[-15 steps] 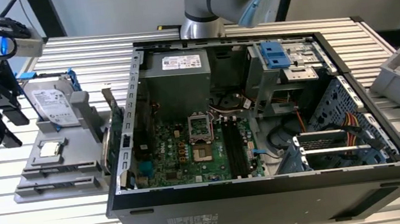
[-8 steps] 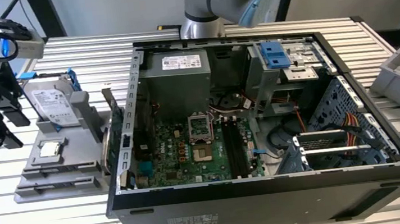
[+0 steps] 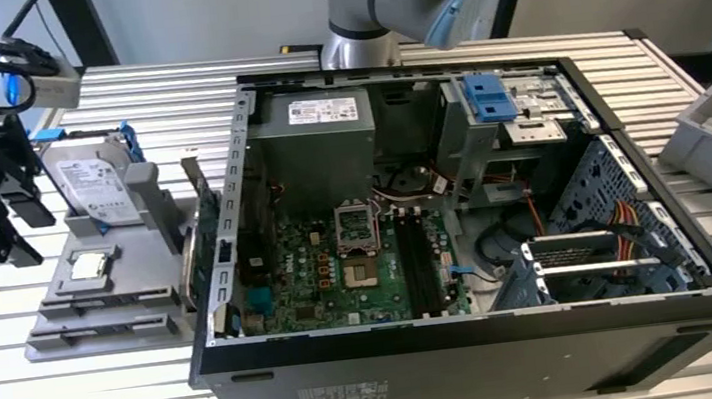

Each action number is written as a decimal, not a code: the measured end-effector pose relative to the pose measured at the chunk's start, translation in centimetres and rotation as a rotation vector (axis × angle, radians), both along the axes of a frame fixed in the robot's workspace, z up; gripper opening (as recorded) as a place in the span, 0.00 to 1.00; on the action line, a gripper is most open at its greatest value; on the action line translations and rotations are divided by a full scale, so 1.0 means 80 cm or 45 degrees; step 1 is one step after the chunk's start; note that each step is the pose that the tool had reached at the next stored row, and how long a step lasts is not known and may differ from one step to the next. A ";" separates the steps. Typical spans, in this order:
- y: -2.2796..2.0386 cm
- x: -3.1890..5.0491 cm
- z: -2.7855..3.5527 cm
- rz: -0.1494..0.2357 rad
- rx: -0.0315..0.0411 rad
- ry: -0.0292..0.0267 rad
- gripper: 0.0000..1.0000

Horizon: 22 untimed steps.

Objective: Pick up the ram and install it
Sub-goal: 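Pick up the ram and move it above insertion slot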

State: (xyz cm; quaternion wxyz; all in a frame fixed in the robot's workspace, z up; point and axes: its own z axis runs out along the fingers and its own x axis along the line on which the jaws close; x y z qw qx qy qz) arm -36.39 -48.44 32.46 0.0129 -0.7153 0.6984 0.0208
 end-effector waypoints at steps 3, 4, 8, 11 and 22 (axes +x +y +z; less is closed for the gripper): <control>0.0000 0.000 -0.0014 0.000 -0.0001 0.0001 1.00; 0.0000 0.000 -0.0019 0.000 -0.0001 0.0001 1.00; 0.0000 0.000 -0.0040 0.000 -0.0001 0.0001 1.00; 0.0000 0.000 -0.0056 0.000 0.0000 -0.0001 1.00; 0.0000 0.000 -0.0114 0.000 -0.0001 0.0001 1.00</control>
